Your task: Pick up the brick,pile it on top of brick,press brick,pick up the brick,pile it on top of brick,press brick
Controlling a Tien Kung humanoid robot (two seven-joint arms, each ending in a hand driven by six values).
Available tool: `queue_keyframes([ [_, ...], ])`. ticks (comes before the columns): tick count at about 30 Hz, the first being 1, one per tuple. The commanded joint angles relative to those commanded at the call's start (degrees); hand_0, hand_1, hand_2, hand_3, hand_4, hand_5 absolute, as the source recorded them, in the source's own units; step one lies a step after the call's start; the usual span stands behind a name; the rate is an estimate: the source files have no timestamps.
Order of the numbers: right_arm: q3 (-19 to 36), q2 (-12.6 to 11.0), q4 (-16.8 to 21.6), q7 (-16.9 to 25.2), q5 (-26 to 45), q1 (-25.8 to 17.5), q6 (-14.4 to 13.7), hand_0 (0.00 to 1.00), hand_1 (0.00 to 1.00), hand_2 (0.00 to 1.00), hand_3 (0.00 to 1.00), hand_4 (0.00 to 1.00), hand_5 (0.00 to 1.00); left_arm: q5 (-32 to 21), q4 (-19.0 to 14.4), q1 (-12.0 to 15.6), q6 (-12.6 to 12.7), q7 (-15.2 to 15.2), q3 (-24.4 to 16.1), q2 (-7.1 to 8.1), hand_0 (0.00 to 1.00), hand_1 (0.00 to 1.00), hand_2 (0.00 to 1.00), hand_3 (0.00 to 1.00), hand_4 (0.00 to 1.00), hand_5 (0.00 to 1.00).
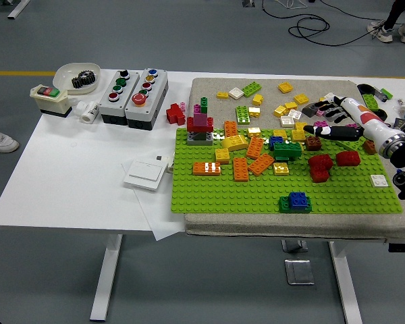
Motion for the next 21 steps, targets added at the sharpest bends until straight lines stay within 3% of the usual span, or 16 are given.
queue_keyframes([
  [4, -1.16, 1.33, -0.99, -1.1, -6.99, 1.25, 0.83, 0.383, 0.432, 0.519, 0.767, 0.979, 0.51, 0.01, -0.04, -0.08, -0.02, 0.04, 0.02, 0.02, 0.668, 0.711, 0.73, 0.586, 0.672, 0.659],
  [5, -1.38, 1.61, -1.2, -1.32, -9.13, 1.52, 1.04, 0.377, 0.375, 0.439, 0.748, 0.978, 0.506, 0.03, -0.05, -0.1, -0.03, 0.05, 0.02, 0.01, 0.667, 0.71, 0.73, 0.586, 0.671, 0.66],
  [8, -2.25, 2.9, -2.18, -1.95, -13.96, 2.35, 1.71, 0.377, 0.375, 0.439, 0.748, 0.978, 0.506, -0.06, -0.09, -0.14, -0.03, 0.06, 0.07, 0.02, 0.667, 0.71, 0.73, 0.586, 0.671, 0.66],
  [10, -2.7, 3.67, -2.71, -2.21, -15.21, 2.75, 2.0, 0.377, 0.375, 0.439, 0.748, 0.978, 0.506, -0.12, -0.13, -0.18, -0.01, 0.07, 0.12, 0.03, 0.667, 0.71, 0.73, 0.586, 0.671, 0.66],
  [11, -2.82, 3.91, -2.86, -2.32, -15.57, 2.88, 2.15, 0.38, 0.291, 0.328, 0.702, 0.954, 0.504, -0.12, -0.13, -0.2, -0.01, 0.07, 0.13, 0.03, 0.667, 0.71, 0.73, 0.586, 0.672, 0.66],
  [21, -3.69, 7.1, -5.51, -4.09, -18.55, 4.45, 2.64, 0.373, 0.25, 0.27, 0.658, 0.945, 0.505, -0.06, -0.22, -0.38, -0.05, 0.11, 0.16, 0.11, 0.667, 0.71, 0.73, 0.585, 0.67, 0.659],
])
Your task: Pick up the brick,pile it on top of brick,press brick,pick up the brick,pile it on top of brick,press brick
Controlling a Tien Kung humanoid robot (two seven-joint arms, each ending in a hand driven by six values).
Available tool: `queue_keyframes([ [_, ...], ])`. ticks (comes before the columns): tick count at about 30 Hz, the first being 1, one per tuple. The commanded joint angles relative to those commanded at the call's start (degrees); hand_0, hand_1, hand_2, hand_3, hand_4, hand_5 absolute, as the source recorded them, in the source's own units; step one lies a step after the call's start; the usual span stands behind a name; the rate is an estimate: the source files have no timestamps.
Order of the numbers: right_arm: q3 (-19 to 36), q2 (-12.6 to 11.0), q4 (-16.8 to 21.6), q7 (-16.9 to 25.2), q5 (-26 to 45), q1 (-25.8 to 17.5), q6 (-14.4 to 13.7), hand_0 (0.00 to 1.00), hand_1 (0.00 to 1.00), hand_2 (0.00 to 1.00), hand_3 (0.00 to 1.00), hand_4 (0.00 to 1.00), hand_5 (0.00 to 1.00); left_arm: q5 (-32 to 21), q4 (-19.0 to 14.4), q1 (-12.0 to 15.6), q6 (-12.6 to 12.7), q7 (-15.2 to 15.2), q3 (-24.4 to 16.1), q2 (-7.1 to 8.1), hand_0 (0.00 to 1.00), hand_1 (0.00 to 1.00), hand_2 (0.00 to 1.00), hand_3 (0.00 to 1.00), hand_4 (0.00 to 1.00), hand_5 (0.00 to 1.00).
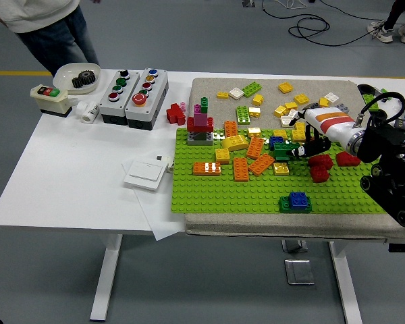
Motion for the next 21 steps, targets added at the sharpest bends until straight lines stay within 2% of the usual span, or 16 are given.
queue_keyframes([
  [1, -0.05, 0.41, -0.37, -0.17, 0.28, 0.03, 0.16, 0.373, 0.25, 0.27, 0.658, 0.945, 0.505, -0.01, -0.01, 0.0, 0.0, 0.0, -0.01, 0.01, 0.667, 0.71, 0.73, 0.585, 0.67, 0.659],
  [2, -0.15, 0.74, -0.68, -0.31, 0.45, 0.05, 0.4, 0.357, 0.214, 0.246, 0.605, 0.946, 0.519, 0.01, -0.01, 0.0, -0.01, 0.03, -0.03, 0.0, 0.667, 0.709, 0.73, 0.585, 0.67, 0.66],
  [10, -0.73, 2.3, -2.54, -0.9, 1.59, -0.3, 0.76, 0.353, 0.209, 0.245, 0.591, 0.949, 0.54, -0.07, -0.08, 0.16, -0.01, 0.05, -0.01, -0.05, 0.667, 0.71, 0.73, 0.585, 0.67, 0.661],
  [21, -1.28, 3.97, -4.7, -1.55, 1.71, -0.45, -0.13, 0.348, 0.201, 0.241, 0.569, 0.941, 0.552, 0.58, -0.21, 0.24, -0.22, 0.34, -0.42, -0.08, 0.669, 0.713, 0.731, 0.585, 0.67, 0.66],
])
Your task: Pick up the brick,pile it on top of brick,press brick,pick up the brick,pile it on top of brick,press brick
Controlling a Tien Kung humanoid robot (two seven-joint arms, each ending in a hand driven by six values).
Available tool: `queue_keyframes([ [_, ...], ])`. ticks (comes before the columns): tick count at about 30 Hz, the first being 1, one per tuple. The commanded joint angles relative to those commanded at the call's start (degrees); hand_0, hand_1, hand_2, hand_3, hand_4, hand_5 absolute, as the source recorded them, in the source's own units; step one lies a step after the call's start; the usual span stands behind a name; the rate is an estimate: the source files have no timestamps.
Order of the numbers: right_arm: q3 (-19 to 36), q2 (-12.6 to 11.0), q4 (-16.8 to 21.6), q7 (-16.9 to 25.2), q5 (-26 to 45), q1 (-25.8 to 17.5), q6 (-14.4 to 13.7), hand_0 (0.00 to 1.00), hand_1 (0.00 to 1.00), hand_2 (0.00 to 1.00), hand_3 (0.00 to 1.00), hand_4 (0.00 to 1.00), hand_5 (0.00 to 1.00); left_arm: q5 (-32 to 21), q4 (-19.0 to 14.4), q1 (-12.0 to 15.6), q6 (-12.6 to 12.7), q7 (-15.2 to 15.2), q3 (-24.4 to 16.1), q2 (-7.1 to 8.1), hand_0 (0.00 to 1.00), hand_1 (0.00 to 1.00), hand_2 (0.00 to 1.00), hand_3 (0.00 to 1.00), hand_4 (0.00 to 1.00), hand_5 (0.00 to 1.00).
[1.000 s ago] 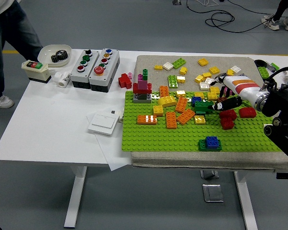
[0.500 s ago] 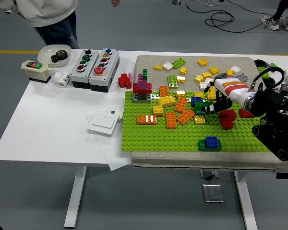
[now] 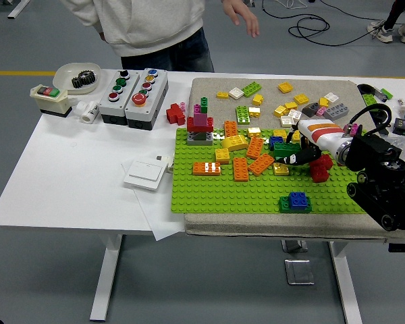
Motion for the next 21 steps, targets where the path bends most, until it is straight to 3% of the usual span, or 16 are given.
queue_keyframes([
  [21, -0.21, 0.71, -1.27, -0.41, 0.64, 0.17, -1.69, 0.341, 0.19, 0.227, 0.556, 0.933, 0.594, 0.48, -0.17, -0.59, -0.19, 0.15, -0.17, 0.09, 0.667, 0.71, 0.73, 0.585, 0.667, 0.658],
])
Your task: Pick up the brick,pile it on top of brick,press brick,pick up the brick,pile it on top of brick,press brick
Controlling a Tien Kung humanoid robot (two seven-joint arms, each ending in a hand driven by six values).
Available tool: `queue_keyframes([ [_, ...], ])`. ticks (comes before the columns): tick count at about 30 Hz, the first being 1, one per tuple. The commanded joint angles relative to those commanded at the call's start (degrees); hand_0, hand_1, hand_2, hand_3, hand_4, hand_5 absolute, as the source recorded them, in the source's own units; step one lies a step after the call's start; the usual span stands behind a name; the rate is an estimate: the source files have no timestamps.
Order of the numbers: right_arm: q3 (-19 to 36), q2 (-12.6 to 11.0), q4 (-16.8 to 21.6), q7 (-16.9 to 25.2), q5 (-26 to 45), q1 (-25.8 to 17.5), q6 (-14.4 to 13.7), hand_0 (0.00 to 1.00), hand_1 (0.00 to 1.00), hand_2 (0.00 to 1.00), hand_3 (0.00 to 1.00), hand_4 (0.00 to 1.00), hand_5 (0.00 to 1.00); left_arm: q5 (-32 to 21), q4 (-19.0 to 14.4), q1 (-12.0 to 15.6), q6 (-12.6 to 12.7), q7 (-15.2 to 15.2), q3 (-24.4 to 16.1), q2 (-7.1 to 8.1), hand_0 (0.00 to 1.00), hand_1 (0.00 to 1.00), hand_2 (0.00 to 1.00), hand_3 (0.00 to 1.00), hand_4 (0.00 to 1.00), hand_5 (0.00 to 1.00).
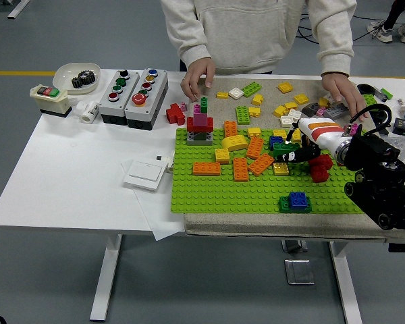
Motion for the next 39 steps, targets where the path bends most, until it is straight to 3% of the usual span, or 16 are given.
queue_keyframes([
  [25, -0.67, 0.16, -1.09, 0.72, -2.75, -0.31, -2.35, 0.325, 0.173, 0.209, 0.536, 0.911, 0.636, 0.91, -0.16, -0.46, -0.3, 0.32, -0.48, -0.06, 0.667, 0.711, 0.73, 0.585, 0.666, 0.657],
  [39, -1.47, 0.46, -1.26, 1.56, -5.39, -0.61, -5.21, 0.275, 0.148, 0.186, 0.508, 0.815, 0.584, 1.17, -0.23, -0.53, -0.4, 0.44, -0.65, -0.1, 0.666, 0.711, 0.73, 0.585, 0.667, 0.658],
])
